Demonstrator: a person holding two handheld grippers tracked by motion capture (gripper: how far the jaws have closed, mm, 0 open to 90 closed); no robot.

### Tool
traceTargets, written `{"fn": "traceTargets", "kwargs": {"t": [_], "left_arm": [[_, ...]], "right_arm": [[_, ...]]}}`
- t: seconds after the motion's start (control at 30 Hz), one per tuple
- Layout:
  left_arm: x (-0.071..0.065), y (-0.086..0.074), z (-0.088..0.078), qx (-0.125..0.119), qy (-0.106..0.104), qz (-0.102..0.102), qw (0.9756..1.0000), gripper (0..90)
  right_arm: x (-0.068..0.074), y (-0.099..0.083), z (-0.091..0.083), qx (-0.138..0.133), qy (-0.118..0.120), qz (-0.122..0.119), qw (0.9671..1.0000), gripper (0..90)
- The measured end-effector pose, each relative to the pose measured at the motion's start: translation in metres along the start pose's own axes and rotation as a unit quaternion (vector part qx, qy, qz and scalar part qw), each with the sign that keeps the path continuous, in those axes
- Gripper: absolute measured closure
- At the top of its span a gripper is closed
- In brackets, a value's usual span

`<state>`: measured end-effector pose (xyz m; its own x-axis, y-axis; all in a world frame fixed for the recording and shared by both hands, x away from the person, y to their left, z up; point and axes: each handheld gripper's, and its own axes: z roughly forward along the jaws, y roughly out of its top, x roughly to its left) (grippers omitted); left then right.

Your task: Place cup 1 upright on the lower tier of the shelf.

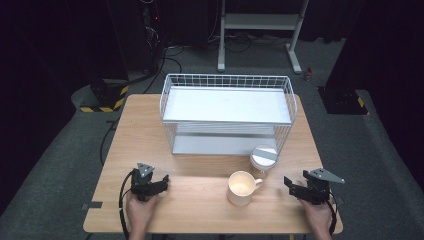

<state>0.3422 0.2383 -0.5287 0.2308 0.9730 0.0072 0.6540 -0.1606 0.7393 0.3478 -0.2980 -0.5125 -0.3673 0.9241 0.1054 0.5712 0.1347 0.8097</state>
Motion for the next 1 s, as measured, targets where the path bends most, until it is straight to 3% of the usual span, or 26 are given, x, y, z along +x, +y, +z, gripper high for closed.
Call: {"fn": "traceTargets", "kwargs": {"t": [0.47,1.0], "left_arm": [[0.000,0.000,0.000,0.000,0.000,-0.001,1.0000,20.4],[0.000,0.000,0.000,0.000,0.000,-0.001,1.0000,20.5]], "right_arm": [[0.016,0.013,-0.013,-0.054,0.056,-0.022,0.9967,13.8],[0.037,0.029,-0.007,-0.059,0.094,-0.051,0.9925,11.4]]}}
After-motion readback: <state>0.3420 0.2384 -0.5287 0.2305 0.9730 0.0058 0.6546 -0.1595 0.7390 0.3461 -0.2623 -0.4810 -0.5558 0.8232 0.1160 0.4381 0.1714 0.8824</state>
